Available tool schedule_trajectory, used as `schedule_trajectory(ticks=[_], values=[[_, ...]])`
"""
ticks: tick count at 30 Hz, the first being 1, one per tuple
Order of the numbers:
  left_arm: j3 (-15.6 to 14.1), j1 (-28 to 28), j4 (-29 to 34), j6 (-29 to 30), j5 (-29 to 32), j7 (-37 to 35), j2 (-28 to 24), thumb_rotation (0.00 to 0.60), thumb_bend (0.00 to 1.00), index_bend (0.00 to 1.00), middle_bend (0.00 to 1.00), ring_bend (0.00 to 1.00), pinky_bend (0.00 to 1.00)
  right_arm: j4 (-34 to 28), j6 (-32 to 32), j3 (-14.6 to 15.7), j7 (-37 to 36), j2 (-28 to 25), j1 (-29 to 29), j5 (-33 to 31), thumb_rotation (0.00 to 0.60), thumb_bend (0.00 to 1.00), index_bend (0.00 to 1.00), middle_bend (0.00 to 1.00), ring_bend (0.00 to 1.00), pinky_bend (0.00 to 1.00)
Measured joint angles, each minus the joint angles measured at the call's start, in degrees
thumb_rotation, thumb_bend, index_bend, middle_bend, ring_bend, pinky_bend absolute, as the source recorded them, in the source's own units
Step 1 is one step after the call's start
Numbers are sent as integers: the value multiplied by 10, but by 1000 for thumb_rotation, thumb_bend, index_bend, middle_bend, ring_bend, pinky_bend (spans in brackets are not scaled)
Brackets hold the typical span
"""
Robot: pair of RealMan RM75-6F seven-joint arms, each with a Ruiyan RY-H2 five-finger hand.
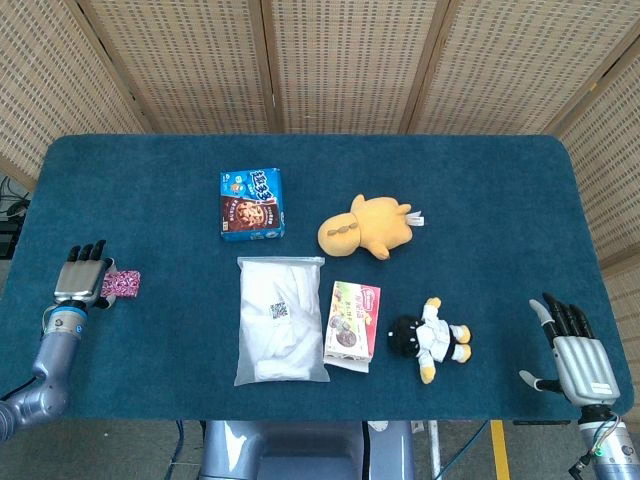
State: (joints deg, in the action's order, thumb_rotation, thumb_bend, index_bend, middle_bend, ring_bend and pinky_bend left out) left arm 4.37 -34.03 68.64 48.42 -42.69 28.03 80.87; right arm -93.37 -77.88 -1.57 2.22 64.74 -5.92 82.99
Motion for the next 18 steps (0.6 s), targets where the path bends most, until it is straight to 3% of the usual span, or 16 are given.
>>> schedule_trajectory(ticks=[7,18], values=[[2,0,-1,4,-2,0,-1,600,308,317,0,0,0,0,1,0,2,1,0,0,600,0,0,0,0,0],[0,0,-5,-1,1,4,0,600,305,290,0,0,0,0,1,0,2,1,0,0,600,0,0,0,0,0]])
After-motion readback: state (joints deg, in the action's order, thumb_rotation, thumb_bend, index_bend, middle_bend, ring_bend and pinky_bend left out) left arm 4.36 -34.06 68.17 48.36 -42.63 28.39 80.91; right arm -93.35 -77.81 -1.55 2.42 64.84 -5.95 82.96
